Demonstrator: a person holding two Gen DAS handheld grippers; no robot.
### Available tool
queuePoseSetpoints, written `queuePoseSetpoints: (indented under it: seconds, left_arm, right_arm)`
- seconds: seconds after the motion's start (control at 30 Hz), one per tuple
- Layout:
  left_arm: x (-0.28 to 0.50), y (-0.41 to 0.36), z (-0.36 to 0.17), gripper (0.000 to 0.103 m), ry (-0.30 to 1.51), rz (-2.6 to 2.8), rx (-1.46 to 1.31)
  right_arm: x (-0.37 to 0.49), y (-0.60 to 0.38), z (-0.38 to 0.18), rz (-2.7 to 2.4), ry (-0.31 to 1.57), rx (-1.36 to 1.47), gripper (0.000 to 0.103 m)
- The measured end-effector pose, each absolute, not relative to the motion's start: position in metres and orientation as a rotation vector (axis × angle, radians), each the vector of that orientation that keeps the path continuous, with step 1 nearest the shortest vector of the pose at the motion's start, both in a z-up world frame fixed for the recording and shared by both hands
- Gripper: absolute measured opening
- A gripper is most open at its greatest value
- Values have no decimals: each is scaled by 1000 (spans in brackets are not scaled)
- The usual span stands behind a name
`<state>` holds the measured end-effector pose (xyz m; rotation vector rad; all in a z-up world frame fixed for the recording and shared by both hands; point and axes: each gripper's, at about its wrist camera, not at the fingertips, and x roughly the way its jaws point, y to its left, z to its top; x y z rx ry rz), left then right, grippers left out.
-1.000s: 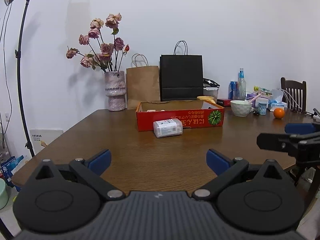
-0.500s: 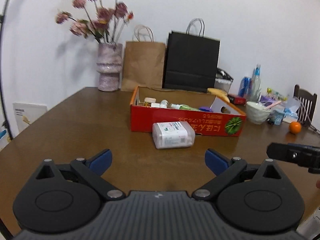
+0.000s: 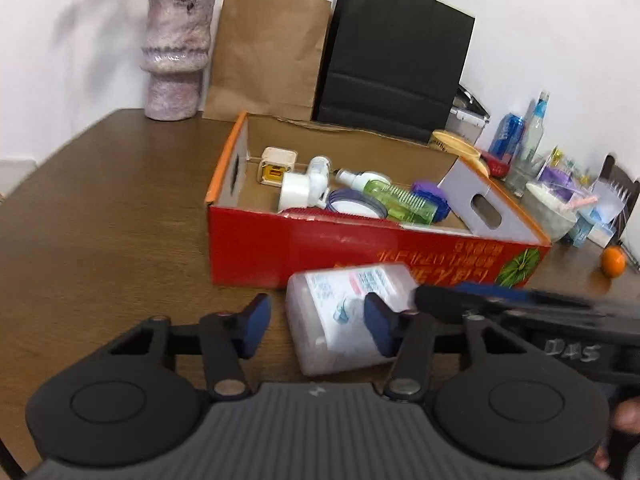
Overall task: Organize rigid objects
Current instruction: 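Grasp the white pill bottle with the left and right tools together, then lift the pill bottle into the box and open both tools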
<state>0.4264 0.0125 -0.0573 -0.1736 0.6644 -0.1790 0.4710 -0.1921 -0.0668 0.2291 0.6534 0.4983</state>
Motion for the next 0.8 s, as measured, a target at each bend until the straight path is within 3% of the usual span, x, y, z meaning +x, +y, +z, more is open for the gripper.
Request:
queuePoseSetpoints:
  seconds: [0.1,0.17,0.3,0.8]
  left_arm:
    - [435,18,-60,36,667,-229,-222]
    - [435,18,-61,35,663,-230,-228]
    - [424,11,-54,24,647,-207,-197]
    - [261,-27,-21,24,502,-256,-241]
  right_arm:
    - [484,-190,-76,528,682,283,35]
    - [488,-192,-79,557,697,336,30]
    - [476,-185,-71,535,677,257,28]
    - [301,-242,-14,505,476,241,24]
